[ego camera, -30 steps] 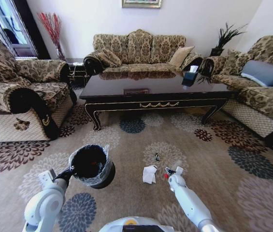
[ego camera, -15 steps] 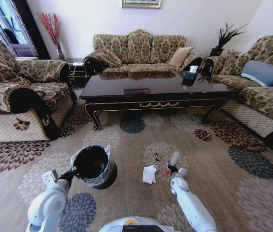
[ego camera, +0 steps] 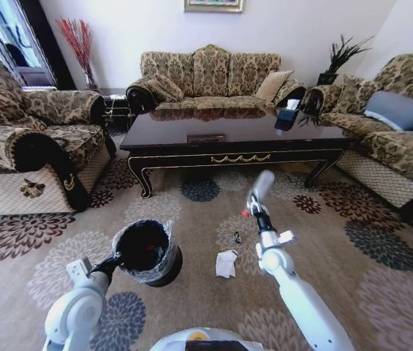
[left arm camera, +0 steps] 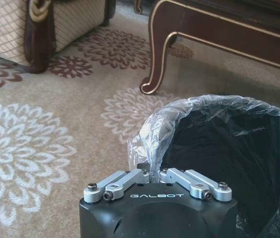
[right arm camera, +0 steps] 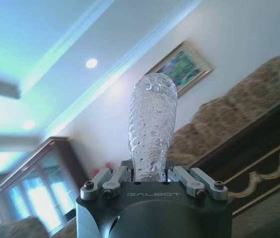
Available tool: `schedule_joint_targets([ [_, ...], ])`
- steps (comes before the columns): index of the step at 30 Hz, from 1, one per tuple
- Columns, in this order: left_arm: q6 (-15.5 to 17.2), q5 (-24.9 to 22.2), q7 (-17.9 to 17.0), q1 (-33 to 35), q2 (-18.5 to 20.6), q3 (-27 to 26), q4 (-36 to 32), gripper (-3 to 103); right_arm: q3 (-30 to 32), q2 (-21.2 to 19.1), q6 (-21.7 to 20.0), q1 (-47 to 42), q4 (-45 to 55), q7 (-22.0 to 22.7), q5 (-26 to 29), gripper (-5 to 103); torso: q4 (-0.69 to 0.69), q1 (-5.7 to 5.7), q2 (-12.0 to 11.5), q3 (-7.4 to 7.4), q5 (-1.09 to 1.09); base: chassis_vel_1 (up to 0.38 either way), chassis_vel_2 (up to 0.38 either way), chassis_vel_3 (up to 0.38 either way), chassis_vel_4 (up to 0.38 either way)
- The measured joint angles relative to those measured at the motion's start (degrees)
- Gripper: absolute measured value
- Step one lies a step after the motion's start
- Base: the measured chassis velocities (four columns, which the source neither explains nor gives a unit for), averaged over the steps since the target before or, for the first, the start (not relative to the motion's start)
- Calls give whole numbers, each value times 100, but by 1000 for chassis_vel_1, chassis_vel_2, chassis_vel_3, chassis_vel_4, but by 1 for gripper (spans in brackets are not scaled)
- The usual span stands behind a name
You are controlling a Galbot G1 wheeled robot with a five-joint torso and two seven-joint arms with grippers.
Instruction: Move to the front of the table and pick up the trash from the floor, then place it into the trash bin.
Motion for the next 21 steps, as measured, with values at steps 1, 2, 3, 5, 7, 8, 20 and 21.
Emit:
schedule_joint_targets([
  [1, 0, 0, 0, 0, 0, 0, 0, 4, 0, 0, 0, 0, 0, 0, 0, 26, 0, 0, 0, 0, 0, 0, 0, 0, 0],
  [2, 0, -12, -8, -50, 87, 37, 82, 4, -161, -53, 47, 57, -51, -163, -60, 26, -1, 0, 0, 0, 0, 0, 0, 0, 0],
  [3, 0, -24, -19, -144, 255, 94, 236, 4, -409, -128, 123, 161, -222, -381, -170, 26, -2, 0, 0, 0, 1, 0, 0, 0, 0],
  [5, 0, -193, -96, -361, 637, 213, 531, 4, -785, -246, 215, 383, -516, -658, -242, 26, -2, 0, -1, 1, 2, 0, 0, 0, 0],
  [7, 0, -263, -108, -423, 719, 252, 600, 4, -857, -266, 228, 446, -571, -714, -226, 26, -1, 1, 0, 1, 2, 0, 0, 0, 0],
  [8, 0, -373, -119, -554, 838, 326, 731, 4, -1031, -300, 253, 629, -727, -850, -134, 26, -2, 0, 0, 1, 2, 0, 0, 0, 0],
  [20, -2, -653, -359, -1871, 335, 1166, 1585, 4, -2479, -104, 334, 2502, -1690, -984, 499, 26, -3, 1, -1, 2, 1, 0, 0, 0, 0],
  [21, -2, -628, -386, -1932, 264, 1226, 1615, 4, -2623, -27, 325, 2639, -1701, -974, 564, 26, -3, 1, -1, 2, 2, 0, 0, 0, 0],
])
